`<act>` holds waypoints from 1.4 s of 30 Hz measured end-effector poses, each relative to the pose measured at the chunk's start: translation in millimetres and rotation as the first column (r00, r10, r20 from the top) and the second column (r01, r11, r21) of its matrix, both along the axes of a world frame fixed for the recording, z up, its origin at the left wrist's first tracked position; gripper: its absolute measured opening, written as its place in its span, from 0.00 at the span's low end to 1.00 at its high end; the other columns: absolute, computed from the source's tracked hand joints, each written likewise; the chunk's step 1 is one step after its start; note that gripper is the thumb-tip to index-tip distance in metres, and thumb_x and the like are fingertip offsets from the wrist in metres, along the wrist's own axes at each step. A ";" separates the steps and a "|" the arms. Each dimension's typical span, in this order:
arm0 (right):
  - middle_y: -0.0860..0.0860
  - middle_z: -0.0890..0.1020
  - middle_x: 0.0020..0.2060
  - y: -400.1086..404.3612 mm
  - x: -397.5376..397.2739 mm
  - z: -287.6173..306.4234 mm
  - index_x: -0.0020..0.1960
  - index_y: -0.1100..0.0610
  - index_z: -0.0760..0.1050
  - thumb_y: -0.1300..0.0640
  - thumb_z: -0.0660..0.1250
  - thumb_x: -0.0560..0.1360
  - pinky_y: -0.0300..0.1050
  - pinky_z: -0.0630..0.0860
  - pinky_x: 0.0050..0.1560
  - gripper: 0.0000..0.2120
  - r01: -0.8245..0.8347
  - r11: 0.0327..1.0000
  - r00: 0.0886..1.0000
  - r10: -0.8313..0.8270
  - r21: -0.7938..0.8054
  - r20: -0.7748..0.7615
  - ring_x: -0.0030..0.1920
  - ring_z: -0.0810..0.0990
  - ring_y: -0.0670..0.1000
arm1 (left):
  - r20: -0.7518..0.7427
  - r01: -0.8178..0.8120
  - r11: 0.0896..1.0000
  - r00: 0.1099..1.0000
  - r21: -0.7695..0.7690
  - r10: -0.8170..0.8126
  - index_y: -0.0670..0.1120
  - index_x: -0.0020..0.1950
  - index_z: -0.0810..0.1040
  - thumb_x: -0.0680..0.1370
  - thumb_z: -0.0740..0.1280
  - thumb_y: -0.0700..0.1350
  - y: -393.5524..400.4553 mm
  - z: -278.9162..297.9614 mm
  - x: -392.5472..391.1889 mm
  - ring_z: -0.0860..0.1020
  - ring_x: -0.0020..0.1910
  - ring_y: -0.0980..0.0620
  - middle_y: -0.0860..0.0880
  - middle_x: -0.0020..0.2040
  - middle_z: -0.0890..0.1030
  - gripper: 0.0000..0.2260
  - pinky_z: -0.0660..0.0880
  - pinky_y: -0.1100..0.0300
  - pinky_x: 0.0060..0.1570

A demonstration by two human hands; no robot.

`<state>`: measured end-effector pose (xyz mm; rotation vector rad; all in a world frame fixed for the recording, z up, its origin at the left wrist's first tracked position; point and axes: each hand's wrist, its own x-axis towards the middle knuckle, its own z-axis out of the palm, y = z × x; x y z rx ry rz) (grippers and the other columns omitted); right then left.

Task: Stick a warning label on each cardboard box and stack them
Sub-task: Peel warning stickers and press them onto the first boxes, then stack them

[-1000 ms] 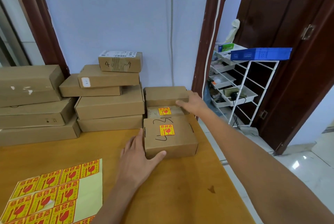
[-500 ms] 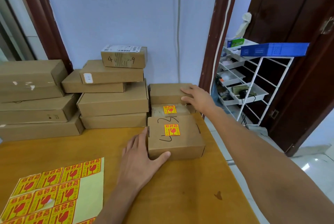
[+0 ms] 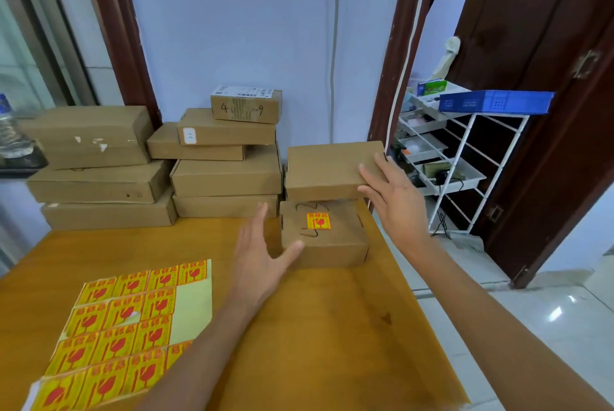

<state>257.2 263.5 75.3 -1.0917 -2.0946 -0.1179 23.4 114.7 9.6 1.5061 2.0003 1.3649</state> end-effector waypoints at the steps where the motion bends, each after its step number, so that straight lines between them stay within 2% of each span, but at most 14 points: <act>1: 0.56 0.74 0.75 -23.0 5.2 -0.9 0.70 0.52 0.80 0.48 0.64 0.81 0.60 0.80 0.63 0.19 0.013 0.999 1.000 -0.012 0.049 -0.017 0.76 0.71 0.60 | 0.074 -0.022 0.998 0.997 0.064 0.017 0.61 0.81 0.54 0.72 0.69 0.68 -7.5 3.1 0.5 0.60 0.78 0.53 0.55 0.80 0.61 0.42 0.64 0.43 0.75; 4: 0.57 0.75 0.73 -95.5 16.9 -4.8 0.69 0.54 0.79 0.49 0.65 0.79 0.54 0.74 0.68 0.20 0.014 0.990 0.998 -0.005 0.144 -0.064 0.74 0.73 0.60 | 0.314 -0.050 0.969 0.949 0.241 -0.029 0.59 0.79 0.63 0.76 0.65 0.67 -38.3 16.5 7.8 0.66 0.75 0.59 0.58 0.77 0.68 0.33 0.66 0.46 0.74; 6: 0.53 0.73 0.75 -144.1 20.8 -10.8 0.71 0.50 0.76 0.50 0.67 0.79 0.53 0.72 0.70 0.21 -0.007 0.996 0.989 0.020 0.090 -0.145 0.75 0.73 0.57 | 0.486 -0.058 0.938 0.865 0.342 -0.123 0.57 0.76 0.69 0.77 0.62 0.69 -68.3 31.0 13.5 0.69 0.73 0.59 0.59 0.73 0.73 0.30 0.67 0.48 0.74; 8: 0.51 0.73 0.76 -184.9 23.0 -25.7 0.71 0.47 0.74 0.50 0.67 0.79 0.54 0.74 0.71 0.21 -0.048 0.999 0.980 0.050 0.012 -0.192 0.75 0.72 0.54 | 0.517 -0.018 0.939 0.838 0.345 -0.174 0.55 0.74 0.73 0.76 0.62 0.69 -104.3 40.6 15.7 0.72 0.71 0.59 0.59 0.71 0.77 0.31 0.70 0.54 0.71; 11: 0.51 0.73 0.76 -221.8 25.3 -53.8 0.71 0.47 0.75 0.51 0.69 0.78 0.62 0.76 0.69 0.22 -0.078 0.995 0.979 0.065 -0.065 -0.192 0.75 0.73 0.55 | 0.409 0.107 0.976 0.895 0.191 -0.178 0.60 0.74 0.71 0.75 0.62 0.69 -152.4 30.6 17.1 0.70 0.71 0.64 0.65 0.70 0.74 0.29 0.70 0.62 0.69; 13: 0.50 0.74 0.75 -234.3 25.3 -67.6 0.71 0.47 0.76 0.50 0.68 0.78 0.62 0.75 0.70 0.21 -0.063 0.994 0.985 0.047 -0.094 -0.164 0.75 0.73 0.55 | 0.253 0.083 0.996 0.963 0.032 -0.089 0.66 0.74 0.68 0.77 0.61 0.70 -169.7 19.2 11.1 0.64 0.75 0.64 0.68 0.74 0.67 0.26 0.64 0.57 0.74; 15: 0.49 0.72 0.76 -240.7 25.2 -82.1 0.73 0.46 0.74 0.48 0.65 0.81 0.57 0.72 0.71 0.20 -0.080 0.991 0.993 0.070 -0.104 -0.099 0.77 0.70 0.54 | 0.054 0.046 0.997 0.998 -0.058 -0.043 0.64 0.75 0.67 0.77 0.60 0.71 -179.3 8.6 0.8 0.57 0.78 0.62 0.65 0.76 0.65 0.28 0.58 0.54 0.76; 18: 0.47 0.70 0.78 -244.2 23.6 -98.2 0.74 0.45 0.73 0.47 0.63 0.83 0.51 0.70 0.74 0.19 -0.109 0.981 0.994 0.103 -0.160 -0.045 0.79 0.67 0.52 | -0.198 0.008 0.994 0.980 -0.106 -0.029 0.57 0.73 0.74 0.75 0.56 0.72 -187.4 -1.0 -15.1 0.56 0.78 0.57 0.61 0.73 0.73 0.32 0.60 0.49 0.77; 21: 0.49 0.72 0.76 -245.2 23.3 -103.0 0.71 0.49 0.78 0.45 0.64 0.79 0.57 0.78 0.67 0.22 -0.011 0.984 0.999 0.018 -0.179 0.038 0.77 0.69 0.53 | -0.373 -0.017 0.998 0.928 -0.065 -0.009 0.56 0.62 0.83 0.78 0.61 0.64 -193.7 -10.4 -25.6 0.64 0.75 0.53 0.59 0.63 0.80 0.21 0.66 0.48 0.72; 26: 0.43 0.68 0.78 -244.1 29.7 -86.2 0.72 0.44 0.77 0.35 0.63 0.77 0.55 0.81 0.63 0.27 0.024 0.967 0.997 -0.003 -0.255 0.080 0.79 0.66 0.48 | -0.529 -0.149 0.989 0.838 0.018 0.136 0.53 0.59 0.83 0.80 0.62 0.53 -213.4 -13.4 -72.9 0.76 0.60 0.50 0.54 0.57 0.80 0.13 0.70 0.50 0.61; 30: 0.50 0.80 0.69 -265.2 2.0 -52.8 0.67 0.50 0.81 0.46 0.69 0.82 0.53 0.83 0.56 0.16 0.001 0.999 0.993 0.004 -0.043 0.122 0.71 0.77 0.52 | -0.593 -0.269 0.963 0.773 0.012 0.223 0.53 0.54 0.83 0.78 0.61 0.52 -226.2 -21.8 -114.5 0.79 0.54 0.50 0.55 0.51 0.81 0.12 0.67 0.53 0.57; 34: 0.48 0.86 0.53 -289.5 -77.1 -31.8 0.61 0.51 0.84 0.56 0.72 0.77 0.49 0.85 0.51 0.12 -0.235 0.972 0.950 0.226 0.015 0.214 0.52 0.85 0.48 | -0.639 -0.136 0.985 0.768 -0.104 0.039 0.56 0.62 0.82 0.80 0.64 0.51 -220.6 -29.6 -121.9 0.75 0.63 0.50 0.55 0.61 0.78 0.13 0.69 0.50 0.61; 38: 0.50 0.84 0.57 -280.4 -161.6 -43.4 0.67 0.52 0.81 0.57 0.70 0.80 0.51 0.75 0.62 0.16 -0.340 0.939 0.847 0.330 -0.051 0.418 0.59 0.80 0.52 | -0.641 -0.093 0.977 0.765 -0.191 -0.053 0.60 0.66 0.79 0.81 0.66 0.52 -217.3 -30.6 -120.7 0.70 0.71 0.50 0.57 0.69 0.75 0.14 0.71 0.48 0.65; 42: 0.52 0.80 0.59 -258.4 -201.5 -59.8 0.64 0.53 0.80 0.55 0.62 0.83 0.51 0.69 0.60 0.13 -0.297 0.939 0.769 0.343 -0.174 0.539 0.62 0.74 0.54 | -0.627 -0.102 0.981 0.778 -0.163 -0.023 0.60 0.67 0.79 0.80 0.66 0.52 -219.9 -32.2 -121.5 0.71 0.69 0.48 0.55 0.69 0.75 0.15 0.72 0.47 0.61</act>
